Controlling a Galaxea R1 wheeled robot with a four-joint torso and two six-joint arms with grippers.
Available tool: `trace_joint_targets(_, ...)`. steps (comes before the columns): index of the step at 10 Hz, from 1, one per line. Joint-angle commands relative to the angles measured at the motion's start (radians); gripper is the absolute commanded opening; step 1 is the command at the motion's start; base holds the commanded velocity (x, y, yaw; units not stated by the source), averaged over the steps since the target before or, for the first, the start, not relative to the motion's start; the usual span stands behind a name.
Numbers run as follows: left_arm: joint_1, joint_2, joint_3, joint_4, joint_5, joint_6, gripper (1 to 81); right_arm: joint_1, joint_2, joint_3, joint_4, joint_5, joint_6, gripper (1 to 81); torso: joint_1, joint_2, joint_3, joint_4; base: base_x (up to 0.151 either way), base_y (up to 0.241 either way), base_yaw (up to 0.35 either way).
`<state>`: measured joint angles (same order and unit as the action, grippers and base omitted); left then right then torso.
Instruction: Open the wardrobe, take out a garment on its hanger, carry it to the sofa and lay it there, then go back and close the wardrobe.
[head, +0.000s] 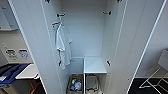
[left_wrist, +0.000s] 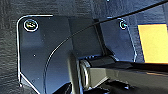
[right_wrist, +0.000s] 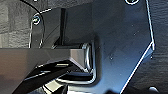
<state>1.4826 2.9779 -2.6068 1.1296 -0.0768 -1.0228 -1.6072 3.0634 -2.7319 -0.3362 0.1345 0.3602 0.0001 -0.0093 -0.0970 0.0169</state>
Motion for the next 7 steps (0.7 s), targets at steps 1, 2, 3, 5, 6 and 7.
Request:
trace_joint_targets(1,-0.041,-0.005,0.005,-0.005,0.032,-0.002,81.1,0.025,0.004,0.002,-0.003,-0.049,-0.001,81.1,0.0,0.0,0.0,0.0,0.0,0.0,0.0)
trace_joint_targets(2,-0.041,-0.006,0.005,-0.005,0.032,-0.002,81.1,0.026,0.005,0.0,-0.003,-0.049,-0.001,81.1,0.0,0.0,0.0,0.0,0.0,0.0,0.0)
trace_joint_targets(3,-0.041,-0.008,0.005,-0.007,0.032,-0.002,81.1,0.026,0.004,0.0,-0.004,-0.049,-0.001,81.1,0.0,0.0,0.0,0.0,0.0,0.0,0.0)
trace_joint_targets(5,-0.041,-0.008,0.005,-0.007,0.031,-0.003,81.1,0.026,0.004,0.0,-0.004,-0.05,-0.001,81.1,0.0,0.0,0.0,0.0,0.099,0.0,0.0)
trace_joint_targets(6,-0.041,-0.008,0.005,-0.007,0.029,-0.003,81.1,0.026,0.005,0.0,-0.004,-0.05,-0.003,81.1,0.0,-0.001,0.0,0.0,0.123,0.0,0.0)
trace_joint_targets(7,-0.041,-0.008,0.005,-0.007,0.029,-0.003,81.1,0.026,0.005,0.0,-0.004,-0.052,-0.003,81.1,0.0,-0.002,0.001,0.0,0.126,0.0,0.0)
